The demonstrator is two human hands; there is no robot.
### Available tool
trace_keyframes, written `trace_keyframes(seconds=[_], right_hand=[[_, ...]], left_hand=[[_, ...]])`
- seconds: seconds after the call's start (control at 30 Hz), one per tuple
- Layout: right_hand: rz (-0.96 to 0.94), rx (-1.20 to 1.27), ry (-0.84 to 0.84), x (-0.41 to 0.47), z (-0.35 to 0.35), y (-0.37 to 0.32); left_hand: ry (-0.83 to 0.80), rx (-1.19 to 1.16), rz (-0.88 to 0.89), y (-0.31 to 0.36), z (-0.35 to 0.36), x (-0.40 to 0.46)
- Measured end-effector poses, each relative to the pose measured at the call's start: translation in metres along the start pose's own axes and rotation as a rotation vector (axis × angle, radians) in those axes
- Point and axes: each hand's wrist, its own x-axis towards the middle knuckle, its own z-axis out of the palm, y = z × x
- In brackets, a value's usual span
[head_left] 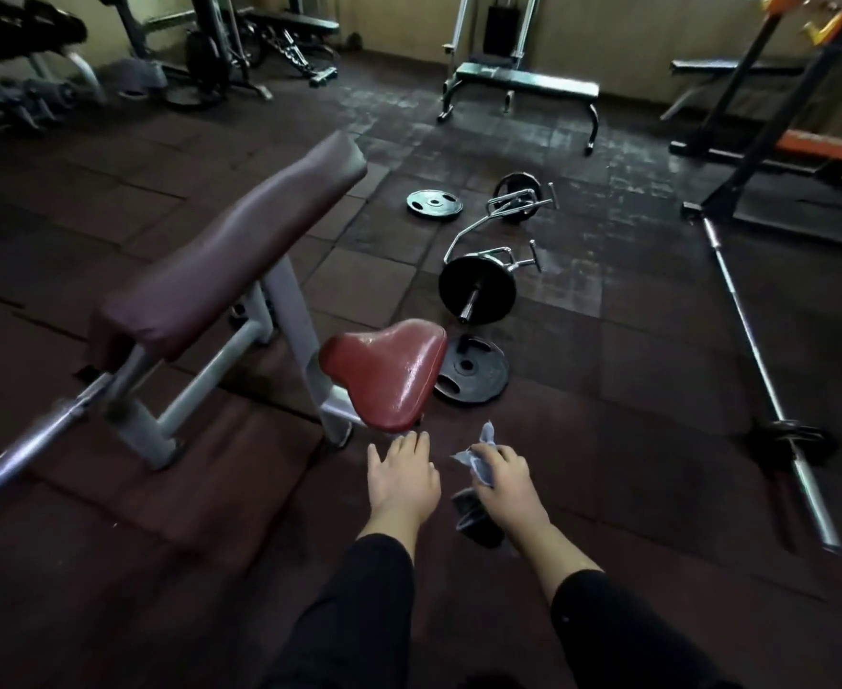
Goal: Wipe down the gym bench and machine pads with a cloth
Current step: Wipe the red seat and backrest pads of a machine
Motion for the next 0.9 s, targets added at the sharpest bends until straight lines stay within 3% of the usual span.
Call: trace_keyframes(seconds=[0.13, 0.33, 0.6, 0.9], right_hand=[[0.008, 0.021, 0.039, 0.075, -0.016, -0.012], [-0.055, 0.003, -0.044, 0.182, -0.023, -0.008], [-0.217, -0.138, -0.292, 0.355, -0.028, 0.020], [-0.346, -0.251, -0.535, 0.488, 0.015, 0.026]], left_hand=[[-0.027, 0.001, -0.017, -0.001, -0.018, 0.073], [-0.075, -0.019, -0.075, -0.001, -0.032, 0.172], [-0.113, -0.184, -0.373, 0.009, -0.010, 0.303], [-0.170, -0.299, -0.616, 0.008, 0.023, 0.381]])
